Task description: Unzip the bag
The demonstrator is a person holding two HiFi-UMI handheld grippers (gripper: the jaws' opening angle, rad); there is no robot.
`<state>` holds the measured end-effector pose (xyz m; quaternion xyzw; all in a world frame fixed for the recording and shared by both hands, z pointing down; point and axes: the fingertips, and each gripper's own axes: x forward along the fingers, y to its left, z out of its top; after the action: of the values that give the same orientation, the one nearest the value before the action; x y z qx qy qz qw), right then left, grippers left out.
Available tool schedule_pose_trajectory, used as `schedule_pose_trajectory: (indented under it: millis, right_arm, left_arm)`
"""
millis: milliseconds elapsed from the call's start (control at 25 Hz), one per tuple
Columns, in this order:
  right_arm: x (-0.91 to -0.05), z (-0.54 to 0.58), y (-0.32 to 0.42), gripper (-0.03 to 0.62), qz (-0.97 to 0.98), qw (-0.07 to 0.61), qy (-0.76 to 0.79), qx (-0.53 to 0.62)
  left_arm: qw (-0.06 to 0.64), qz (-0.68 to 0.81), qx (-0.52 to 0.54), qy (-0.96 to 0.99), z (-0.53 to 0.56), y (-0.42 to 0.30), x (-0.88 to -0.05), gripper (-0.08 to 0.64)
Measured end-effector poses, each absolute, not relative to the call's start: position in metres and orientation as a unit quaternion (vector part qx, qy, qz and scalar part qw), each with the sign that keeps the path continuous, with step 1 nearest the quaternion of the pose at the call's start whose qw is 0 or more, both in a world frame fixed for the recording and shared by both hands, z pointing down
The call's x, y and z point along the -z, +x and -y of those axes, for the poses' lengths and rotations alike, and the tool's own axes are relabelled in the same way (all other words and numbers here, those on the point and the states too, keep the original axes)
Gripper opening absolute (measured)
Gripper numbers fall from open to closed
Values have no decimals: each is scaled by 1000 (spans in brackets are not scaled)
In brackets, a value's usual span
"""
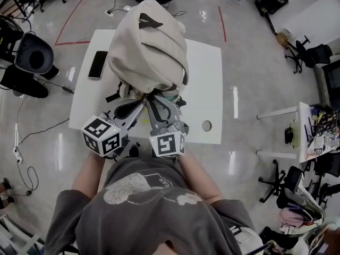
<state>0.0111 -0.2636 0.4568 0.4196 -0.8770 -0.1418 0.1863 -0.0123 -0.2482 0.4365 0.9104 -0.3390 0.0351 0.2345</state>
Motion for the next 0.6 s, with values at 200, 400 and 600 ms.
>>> schedule_pose_trajectory:
  millis: [200,400,600]
  right_arm:
    - [-459,273,0,118,864,189,439,157]
    - [-452,277,-3,118,851,175,467,163]
    - [-448,281,-3,127,842,159,492,153]
  left_arm:
    - [225,319,-44,919,245,-15,-430,32]
    - [236,297,-43,924,242,-15,-428,32]
    - [232,289,-44,928,245,-19,-427,32]
